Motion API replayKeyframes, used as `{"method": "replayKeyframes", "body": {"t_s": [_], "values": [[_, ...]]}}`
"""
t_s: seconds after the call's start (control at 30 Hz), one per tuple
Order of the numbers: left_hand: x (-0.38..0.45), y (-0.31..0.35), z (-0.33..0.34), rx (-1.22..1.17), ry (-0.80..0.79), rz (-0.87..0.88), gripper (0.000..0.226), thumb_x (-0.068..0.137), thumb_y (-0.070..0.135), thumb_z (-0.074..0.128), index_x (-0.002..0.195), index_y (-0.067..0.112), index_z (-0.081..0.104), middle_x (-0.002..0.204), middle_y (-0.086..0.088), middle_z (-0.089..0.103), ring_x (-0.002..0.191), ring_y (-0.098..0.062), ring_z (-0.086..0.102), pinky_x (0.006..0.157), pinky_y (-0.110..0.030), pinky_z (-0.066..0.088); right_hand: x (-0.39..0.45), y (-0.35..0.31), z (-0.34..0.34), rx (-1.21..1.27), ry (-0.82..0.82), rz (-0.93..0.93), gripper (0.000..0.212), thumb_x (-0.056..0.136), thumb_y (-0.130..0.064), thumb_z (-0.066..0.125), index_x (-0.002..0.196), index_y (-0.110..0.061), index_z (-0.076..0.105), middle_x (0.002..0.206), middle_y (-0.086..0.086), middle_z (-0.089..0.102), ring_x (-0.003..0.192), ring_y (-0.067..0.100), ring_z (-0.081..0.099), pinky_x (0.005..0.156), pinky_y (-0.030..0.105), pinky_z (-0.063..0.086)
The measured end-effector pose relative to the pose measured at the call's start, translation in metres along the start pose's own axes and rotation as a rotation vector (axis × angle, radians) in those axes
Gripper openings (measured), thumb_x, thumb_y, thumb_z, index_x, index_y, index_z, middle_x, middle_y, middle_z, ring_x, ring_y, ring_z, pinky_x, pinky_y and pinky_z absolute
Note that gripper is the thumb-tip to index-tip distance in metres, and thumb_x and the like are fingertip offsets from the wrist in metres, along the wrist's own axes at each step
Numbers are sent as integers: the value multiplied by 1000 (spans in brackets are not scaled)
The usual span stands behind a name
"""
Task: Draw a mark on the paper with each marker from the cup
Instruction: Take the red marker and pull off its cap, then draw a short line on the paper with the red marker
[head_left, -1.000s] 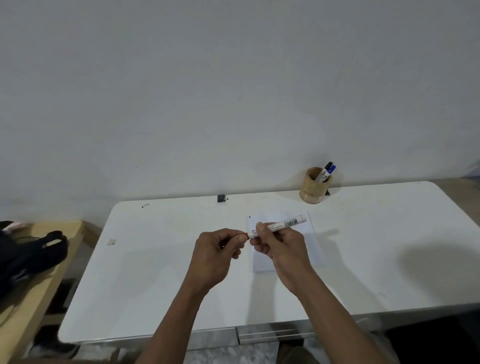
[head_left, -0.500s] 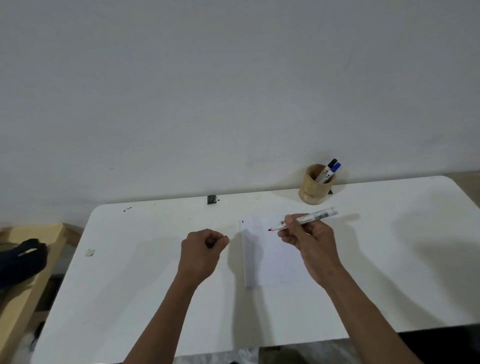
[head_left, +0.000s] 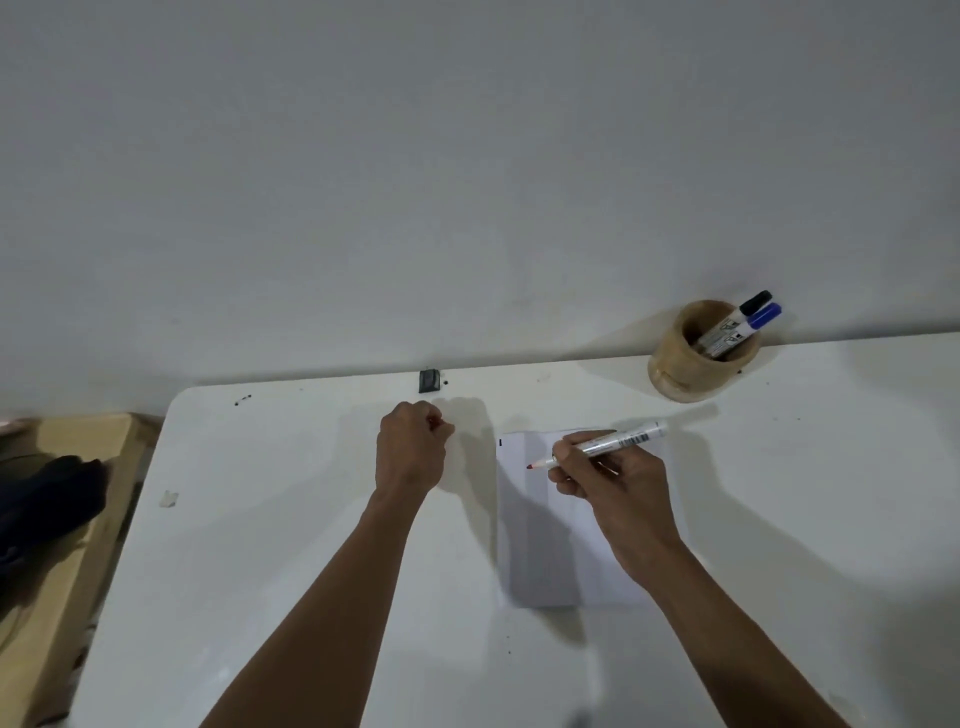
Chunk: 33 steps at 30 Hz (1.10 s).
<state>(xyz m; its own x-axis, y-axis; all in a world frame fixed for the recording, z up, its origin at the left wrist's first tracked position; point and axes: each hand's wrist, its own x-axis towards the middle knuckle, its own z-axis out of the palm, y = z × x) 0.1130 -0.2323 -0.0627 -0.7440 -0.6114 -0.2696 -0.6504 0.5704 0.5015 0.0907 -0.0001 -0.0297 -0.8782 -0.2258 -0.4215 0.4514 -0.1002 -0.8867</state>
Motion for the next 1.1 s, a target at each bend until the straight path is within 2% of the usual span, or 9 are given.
{"method": "replayKeyframes", "body": {"t_s": [0.07,0.17,0.23,0.33,0.43,0.5,0.63,0.83,1.1], "values": [[0,2,0,-20,-15,-14,17,87,20,71,98,7,71,98,-12,71,93,-32,66,81,-37,52,5,0,1,4,5,10,15,82,0,80,95,3,72,72,5,76,71,24,75,72,33,64],[-10,7,-3,-36,-20,-72,47,85,35,70,125,13,60,116,-8,66,110,-29,62,90,-39,51,12,0,3,-3,28,4,20,75,4,85,90,4,72,70,6,76,70,24,75,68,32,63],[-28,6,-5,7,64,-104,59,87,44,64,137,18,48,126,-5,60,121,-28,54,92,-44,51,17,1,5,5,34,-29,21,73,7,85,87,9,69,74,12,76,69,25,74,63,29,60],[-63,-8,4,84,193,116,51,89,44,59,133,18,51,126,-7,61,118,-29,54,90,-45,52,24,4,9,-43,-2,-84,18,76,8,83,85,7,67,79,18,75,69,25,73,63,29,59],[-83,-28,28,133,112,383,50,93,42,54,136,17,52,138,-9,57,128,-29,52,102,-48,47,34,10,11,-157,-54,-125,15,78,5,82,84,-5,73,82,3,77,76,19,73,70,30,59],[-88,-35,39,181,57,464,52,95,43,50,142,21,49,150,-9,49,140,-28,43,113,-50,37,41,16,13,-219,-75,-147,15,77,7,82,84,-4,75,83,3,78,75,14,73,68,29,59],[-87,-44,47,308,17,544,53,98,48,45,147,28,45,158,-7,40,151,-25,29,120,-54,26,53,25,16,-344,-85,-225,12,76,3,83,80,-2,74,80,8,78,70,17,74,61,26,58],[-86,-49,53,407,16,542,57,98,53,41,150,31,40,160,-10,35,153,-26,23,123,-57,17,64,36,16,-482,-113,-286,16,74,-5,86,70,-4,71,70,4,75,60,18,68,55,27,54],[-84,-51,54,444,19,549,57,99,54,37,152,37,32,163,-9,31,154,-25,19,120,-67,10,64,40,17,-541,-111,-334,20,74,-11,88,69,-9,70,68,-3,73,57,4,63,54,20,49]]}}
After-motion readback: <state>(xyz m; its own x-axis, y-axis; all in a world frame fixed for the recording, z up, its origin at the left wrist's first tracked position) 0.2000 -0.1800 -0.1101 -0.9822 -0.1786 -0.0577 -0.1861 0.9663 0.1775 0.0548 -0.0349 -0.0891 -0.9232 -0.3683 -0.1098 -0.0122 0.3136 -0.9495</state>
